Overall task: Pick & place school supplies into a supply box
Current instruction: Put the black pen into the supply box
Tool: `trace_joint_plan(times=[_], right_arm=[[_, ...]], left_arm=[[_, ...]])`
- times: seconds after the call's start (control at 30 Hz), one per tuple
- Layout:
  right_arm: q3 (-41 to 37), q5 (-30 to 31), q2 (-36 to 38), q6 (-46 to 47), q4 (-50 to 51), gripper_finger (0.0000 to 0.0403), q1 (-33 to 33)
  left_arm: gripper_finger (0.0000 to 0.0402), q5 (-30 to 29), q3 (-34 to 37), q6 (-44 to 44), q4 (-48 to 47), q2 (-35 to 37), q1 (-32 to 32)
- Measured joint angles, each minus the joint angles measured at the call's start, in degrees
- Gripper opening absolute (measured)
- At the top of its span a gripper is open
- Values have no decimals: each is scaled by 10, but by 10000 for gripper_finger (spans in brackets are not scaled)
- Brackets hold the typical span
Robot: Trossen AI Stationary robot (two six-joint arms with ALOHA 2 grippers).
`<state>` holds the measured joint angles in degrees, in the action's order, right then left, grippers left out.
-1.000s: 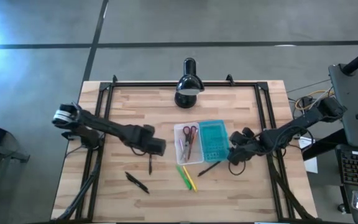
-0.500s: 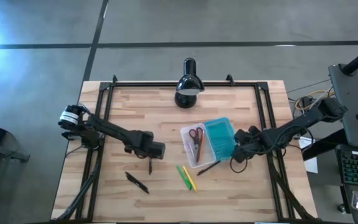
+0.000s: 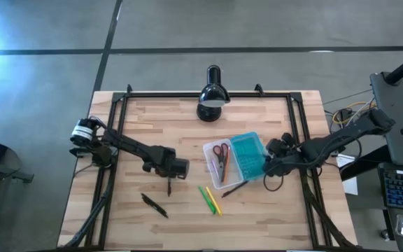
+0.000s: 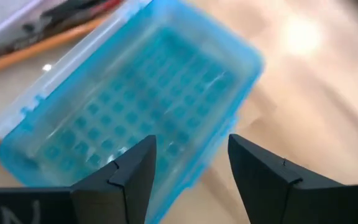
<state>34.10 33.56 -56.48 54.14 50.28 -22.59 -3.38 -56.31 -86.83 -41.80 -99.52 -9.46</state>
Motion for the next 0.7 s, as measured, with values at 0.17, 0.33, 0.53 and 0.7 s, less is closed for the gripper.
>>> trace_joint_plan(times=[0.17,0.33,0.53,0.7], right_arm=[[11,43,43,2,53,192,0],[13,87,86,42,66,192,0],[13,138,128,59,66,192,1],[13,163,142,50,68,191,7]], left_arm=[[14,2,6,9,11,-5,10],[9,16,3,10,35,4,25],[8,2,-16,-9,90,67,51],[8,-54,-15,-64,224,126,79]])
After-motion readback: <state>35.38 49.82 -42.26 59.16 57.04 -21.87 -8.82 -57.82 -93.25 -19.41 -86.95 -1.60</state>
